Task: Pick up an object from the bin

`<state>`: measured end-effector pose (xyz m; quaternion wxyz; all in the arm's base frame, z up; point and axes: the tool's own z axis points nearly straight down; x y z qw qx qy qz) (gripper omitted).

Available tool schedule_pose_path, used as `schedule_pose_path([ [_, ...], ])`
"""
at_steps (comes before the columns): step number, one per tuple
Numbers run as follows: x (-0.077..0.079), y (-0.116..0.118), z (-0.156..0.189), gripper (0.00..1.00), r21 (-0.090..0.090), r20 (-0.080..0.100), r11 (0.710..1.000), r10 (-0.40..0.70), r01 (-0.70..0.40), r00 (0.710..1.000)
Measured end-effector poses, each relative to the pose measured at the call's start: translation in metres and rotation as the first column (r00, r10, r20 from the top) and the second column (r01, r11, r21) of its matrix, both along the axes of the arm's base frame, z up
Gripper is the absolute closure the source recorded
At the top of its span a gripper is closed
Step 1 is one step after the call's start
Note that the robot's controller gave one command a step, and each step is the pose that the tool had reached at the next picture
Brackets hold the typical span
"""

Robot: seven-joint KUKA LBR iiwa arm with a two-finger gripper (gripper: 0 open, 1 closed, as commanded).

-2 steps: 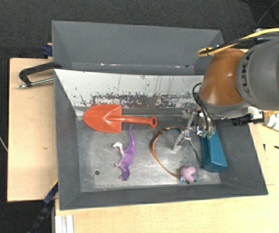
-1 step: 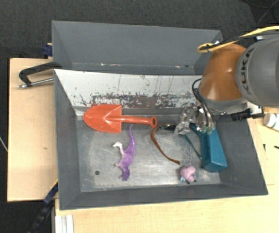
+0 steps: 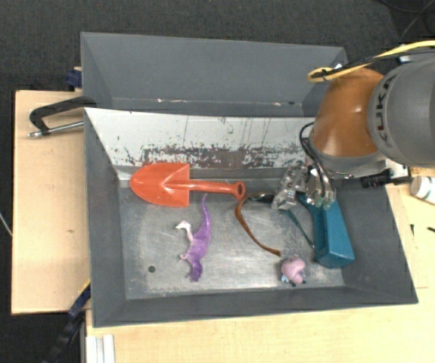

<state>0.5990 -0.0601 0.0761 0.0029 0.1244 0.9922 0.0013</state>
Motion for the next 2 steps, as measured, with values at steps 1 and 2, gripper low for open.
schedule_pose_path([
  [1,-0.002,0.0,0.004,1.0,-0.001,-0.004,1.0,0.0,0.0,1.0],
  [2,-0.003,0.0,0.023,1.0,0.0,-0.007,1.0,0.0,0.0,1.0],
])
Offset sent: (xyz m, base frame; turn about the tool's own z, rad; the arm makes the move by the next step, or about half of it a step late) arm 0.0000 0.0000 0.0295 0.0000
